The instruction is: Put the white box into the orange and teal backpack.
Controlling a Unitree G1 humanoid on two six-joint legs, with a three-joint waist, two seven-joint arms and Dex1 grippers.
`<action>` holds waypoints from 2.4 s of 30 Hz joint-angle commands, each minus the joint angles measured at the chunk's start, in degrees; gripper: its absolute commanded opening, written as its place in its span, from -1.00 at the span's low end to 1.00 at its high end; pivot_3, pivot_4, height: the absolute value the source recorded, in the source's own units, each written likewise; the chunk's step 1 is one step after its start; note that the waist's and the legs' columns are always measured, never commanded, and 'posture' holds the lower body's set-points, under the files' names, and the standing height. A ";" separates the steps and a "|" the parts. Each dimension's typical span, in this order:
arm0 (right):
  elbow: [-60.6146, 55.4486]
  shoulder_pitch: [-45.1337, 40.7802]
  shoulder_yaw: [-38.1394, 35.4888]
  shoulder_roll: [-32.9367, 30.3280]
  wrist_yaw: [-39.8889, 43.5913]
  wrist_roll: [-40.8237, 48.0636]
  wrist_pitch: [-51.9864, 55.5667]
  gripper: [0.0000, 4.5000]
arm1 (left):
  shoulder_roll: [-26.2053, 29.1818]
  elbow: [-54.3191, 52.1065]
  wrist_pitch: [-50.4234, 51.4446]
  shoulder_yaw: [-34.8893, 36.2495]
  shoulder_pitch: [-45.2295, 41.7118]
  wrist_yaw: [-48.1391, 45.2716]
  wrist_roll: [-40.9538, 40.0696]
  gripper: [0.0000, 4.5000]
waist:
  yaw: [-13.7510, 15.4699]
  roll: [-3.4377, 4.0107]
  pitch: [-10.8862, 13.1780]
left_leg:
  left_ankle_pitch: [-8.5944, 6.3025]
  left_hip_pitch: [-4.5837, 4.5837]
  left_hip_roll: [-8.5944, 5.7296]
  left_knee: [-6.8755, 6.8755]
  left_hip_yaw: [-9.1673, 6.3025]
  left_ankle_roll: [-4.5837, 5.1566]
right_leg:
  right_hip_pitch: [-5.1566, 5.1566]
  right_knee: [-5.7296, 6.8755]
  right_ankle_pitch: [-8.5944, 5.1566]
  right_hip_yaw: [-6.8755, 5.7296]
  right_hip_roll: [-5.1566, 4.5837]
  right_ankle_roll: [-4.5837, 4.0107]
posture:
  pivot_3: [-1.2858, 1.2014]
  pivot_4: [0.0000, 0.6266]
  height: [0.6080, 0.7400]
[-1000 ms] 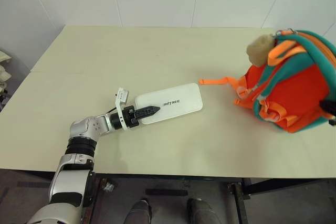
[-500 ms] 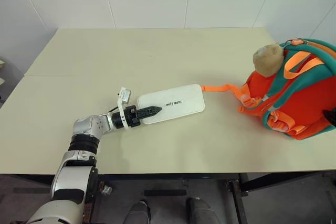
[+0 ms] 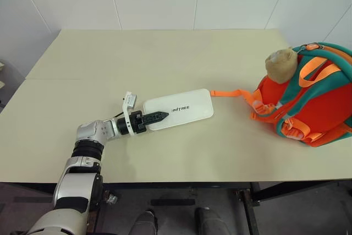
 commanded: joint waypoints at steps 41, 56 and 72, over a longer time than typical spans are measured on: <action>-0.50 -25.02 30.55 5.82 -21.42 9.82 7.28 0.99 | 3.77 -17.01 5.88 8.70 8.85 6.08 -4.86 -0.44 | 0.16 -0.01 -0.02 | -0.01 -0.01 0.04 -0.13 -0.11 0.07 | 0.17 -0.38 0.28 -0.12 -0.03 0.00 | 0.03 -0.52 1.00; 33.28 -49.02 50.20 14.63 -29.91 -10.38 -18.19 0.99 | 5.17 -21.95 6.46 12.37 10.34 8.47 -8.08 -0.44 | 0.18 -0.01 -0.02 | 0.02 -0.01 0.05 -0.20 -0.06 0.04 | 0.12 -0.42 0.32 -0.10 -0.03 0.02 | 0.03 -0.52 1.00; 30.17 -52.37 53.37 20.56 -12.41 -2.54 -25.13 -0.99 | 7.98 -24.60 6.83 15.07 13.65 10.97 -9.86 -0.44 | -0.35 0.00 -0.02 | 0.01 0.02 0.05 -0.25 -0.07 0.03 | 0.09 -0.29 0.33 -0.10 -0.01 0.06 | 0.03 -0.52 1.00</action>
